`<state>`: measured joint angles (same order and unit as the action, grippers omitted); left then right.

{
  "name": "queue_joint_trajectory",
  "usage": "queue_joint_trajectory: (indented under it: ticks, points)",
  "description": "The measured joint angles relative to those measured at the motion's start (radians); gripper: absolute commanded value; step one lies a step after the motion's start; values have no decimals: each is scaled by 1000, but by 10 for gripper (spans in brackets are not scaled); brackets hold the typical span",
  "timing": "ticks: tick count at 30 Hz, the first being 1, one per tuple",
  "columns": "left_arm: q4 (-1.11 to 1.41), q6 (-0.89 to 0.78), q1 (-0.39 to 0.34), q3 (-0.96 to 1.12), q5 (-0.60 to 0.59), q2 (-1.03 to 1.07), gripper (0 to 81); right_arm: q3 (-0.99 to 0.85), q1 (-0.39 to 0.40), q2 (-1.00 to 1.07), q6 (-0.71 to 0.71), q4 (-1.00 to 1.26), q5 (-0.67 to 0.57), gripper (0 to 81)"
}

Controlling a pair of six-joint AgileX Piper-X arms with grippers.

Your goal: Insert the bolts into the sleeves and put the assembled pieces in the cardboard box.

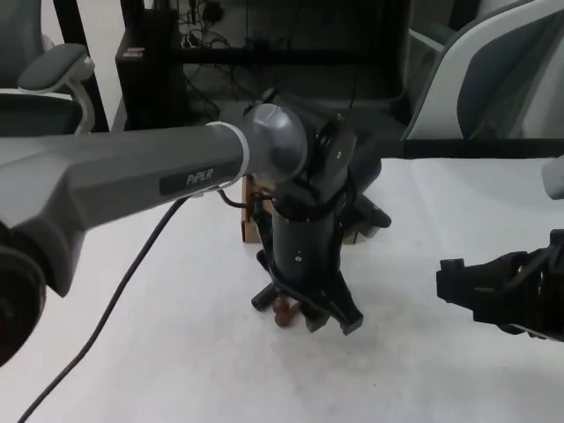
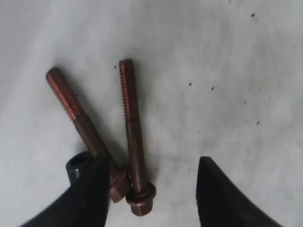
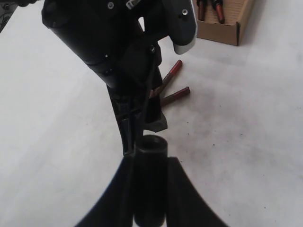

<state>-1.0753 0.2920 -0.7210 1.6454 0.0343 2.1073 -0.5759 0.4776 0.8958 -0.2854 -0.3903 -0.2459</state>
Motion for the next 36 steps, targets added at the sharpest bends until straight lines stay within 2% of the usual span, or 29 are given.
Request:
queue_joint_trajectory:
  ticks: [15, 21, 36]
  points:
    - [41, 0, 0, 0, -22, 0, 547, 0, 0, 0, 0, 0, 0, 4]
    - [43, 12, 0, 0, -34, 8, 473, 0, 0, 0, 0, 0, 0, 4]
    - [52, 22, 13, 0, -14, 41, 473, 0, 0, 0, 0, 10, 0, 4]
